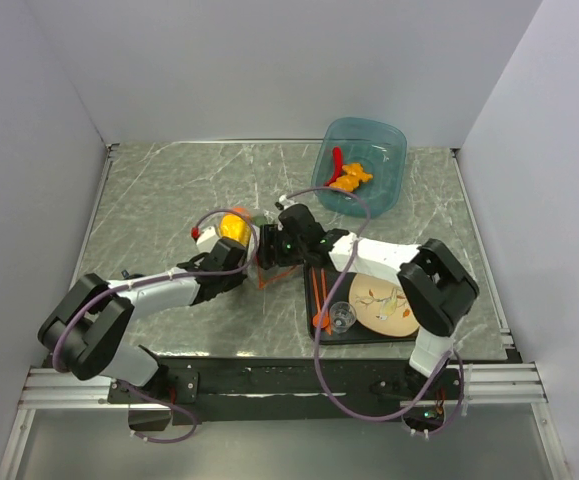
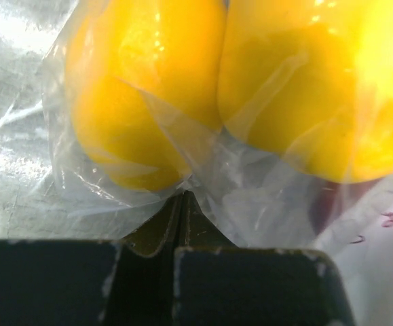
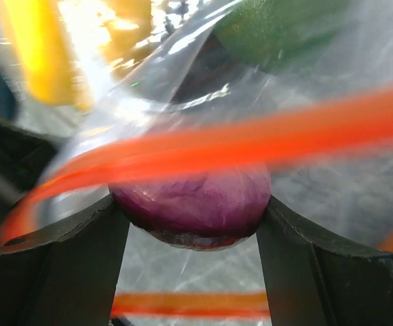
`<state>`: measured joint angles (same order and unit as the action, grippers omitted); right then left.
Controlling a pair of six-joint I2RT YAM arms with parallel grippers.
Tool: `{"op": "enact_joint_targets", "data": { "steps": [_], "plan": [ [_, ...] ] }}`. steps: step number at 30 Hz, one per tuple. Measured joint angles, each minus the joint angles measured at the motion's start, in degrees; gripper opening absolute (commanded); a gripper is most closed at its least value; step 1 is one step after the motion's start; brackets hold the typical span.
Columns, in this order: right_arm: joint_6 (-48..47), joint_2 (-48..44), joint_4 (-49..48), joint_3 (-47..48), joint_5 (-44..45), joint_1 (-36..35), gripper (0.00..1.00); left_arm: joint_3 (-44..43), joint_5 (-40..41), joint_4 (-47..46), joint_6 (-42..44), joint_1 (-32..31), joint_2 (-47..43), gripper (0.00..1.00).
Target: Open the zip-top bag and remove the fake food
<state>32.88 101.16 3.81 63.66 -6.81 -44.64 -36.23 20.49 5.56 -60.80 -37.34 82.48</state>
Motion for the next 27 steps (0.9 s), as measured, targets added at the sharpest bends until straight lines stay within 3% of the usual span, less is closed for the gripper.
{"op": "enact_joint_targets", "data": {
  "steps": [18, 27],
  "plan": [
    [-0.6, -16.0, 5.0, -7.0, 7.5, 0.3, 0.44, -0.9, -2.5, -0.1, 1.8, 0.0, -4.8, 0.01],
    [-0.6, -24.3, 7.2, -8.6, 7.6, 4.3, 0.44, -0.9, -3.3, 1.4, 4.1, 0.0, -8.0, 0.01]
  ]
}}
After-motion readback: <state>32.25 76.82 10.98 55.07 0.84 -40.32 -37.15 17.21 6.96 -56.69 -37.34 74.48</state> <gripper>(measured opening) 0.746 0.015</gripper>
